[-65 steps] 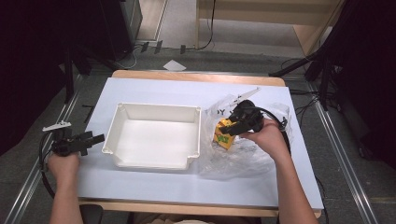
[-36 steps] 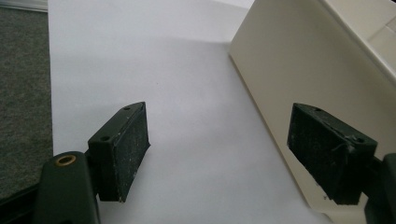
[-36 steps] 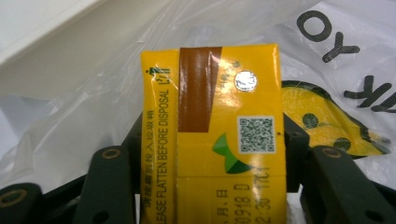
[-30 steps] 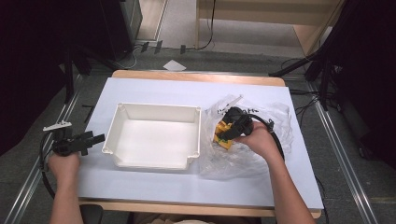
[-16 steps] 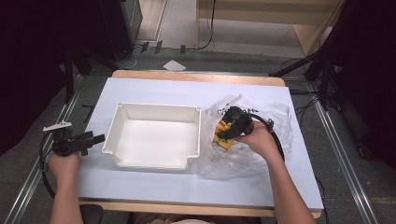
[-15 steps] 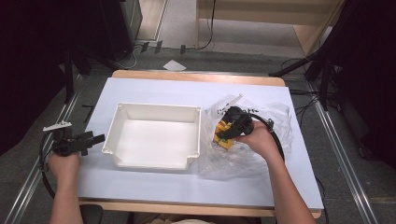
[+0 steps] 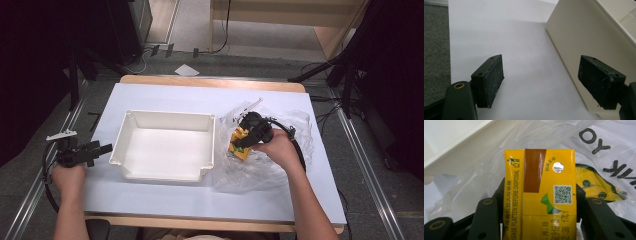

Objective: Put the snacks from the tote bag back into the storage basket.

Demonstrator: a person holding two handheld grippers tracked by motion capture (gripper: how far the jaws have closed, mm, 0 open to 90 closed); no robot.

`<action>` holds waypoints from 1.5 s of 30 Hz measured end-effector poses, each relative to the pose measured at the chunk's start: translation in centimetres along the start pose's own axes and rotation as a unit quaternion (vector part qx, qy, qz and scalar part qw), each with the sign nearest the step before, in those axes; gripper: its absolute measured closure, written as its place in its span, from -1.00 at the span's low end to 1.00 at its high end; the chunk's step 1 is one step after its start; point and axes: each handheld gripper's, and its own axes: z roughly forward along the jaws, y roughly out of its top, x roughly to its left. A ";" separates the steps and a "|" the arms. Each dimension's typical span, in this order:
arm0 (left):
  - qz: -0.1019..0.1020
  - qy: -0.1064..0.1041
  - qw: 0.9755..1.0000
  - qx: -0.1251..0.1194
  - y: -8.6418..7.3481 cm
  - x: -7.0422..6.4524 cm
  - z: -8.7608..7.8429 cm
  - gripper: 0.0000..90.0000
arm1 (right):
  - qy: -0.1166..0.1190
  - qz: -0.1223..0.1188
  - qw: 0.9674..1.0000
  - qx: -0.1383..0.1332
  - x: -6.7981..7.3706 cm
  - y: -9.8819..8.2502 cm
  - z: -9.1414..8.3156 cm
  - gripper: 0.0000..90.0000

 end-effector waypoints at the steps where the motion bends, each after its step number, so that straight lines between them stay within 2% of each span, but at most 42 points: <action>1: 0.000 0.000 1.000 0.000 0.0 0.0 0.0 -0.52 | 0.001 0.004 1.000 0.000 0.1 0.0 -0.1 0.17; 3: 0.000 0.000 1.000 0.000 0.0 0.0 0.0 -0.52 | -0.002 0.004 1.000 -0.002 0.1 0.0 -0.3 0.17; 4: 0.000 0.001 1.000 0.000 0.0 0.0 0.0 -0.52 | -0.007 0.006 1.000 -0.012 0.0 0.1 -0.7 0.17; 8: 0.001 0.002 1.000 0.000 0.0 0.0 -0.2 -0.52 | 0.001 0.017 1.000 -0.021 -0.1 0.2 -1.2 0.17; 13: 0.003 0.003 1.000 0.003 -0.1 0.0 -0.3 -0.52 | 0.000 0.011 1.000 -0.022 0.1 0.4 -1.7 0.17; 20: 0.003 0.007 1.000 0.004 -0.3 -0.1 -0.5 -0.52 | 0.005 0.015 1.000 -0.023 0.2 0.7 -2.1 0.17; 24: 0.006 0.010 1.000 0.007 -0.4 -0.3 -0.6 -0.52 | 0.000 0.010 1.000 -0.022 0.3 0.9 -2.4 0.17; 39: 0.013 0.018 1.000 0.008 -0.9 -0.4 -1.2 -0.52 | 0.003 -0.010 0.999 -0.052 0.8 2.3 -4.9 0.18; 43: 0.013 0.021 1.000 0.009 -1.0 -0.3 -1.4 -0.52 | -0.013 -0.019 0.997 -0.070 1.1 2.8 -5.5 0.18; 45: 0.012 0.021 1.000 0.010 -1.1 -0.3 -1.5 -0.52 | -0.010 -0.023 0.997 -0.074 1.0 3.1 -5.8 0.18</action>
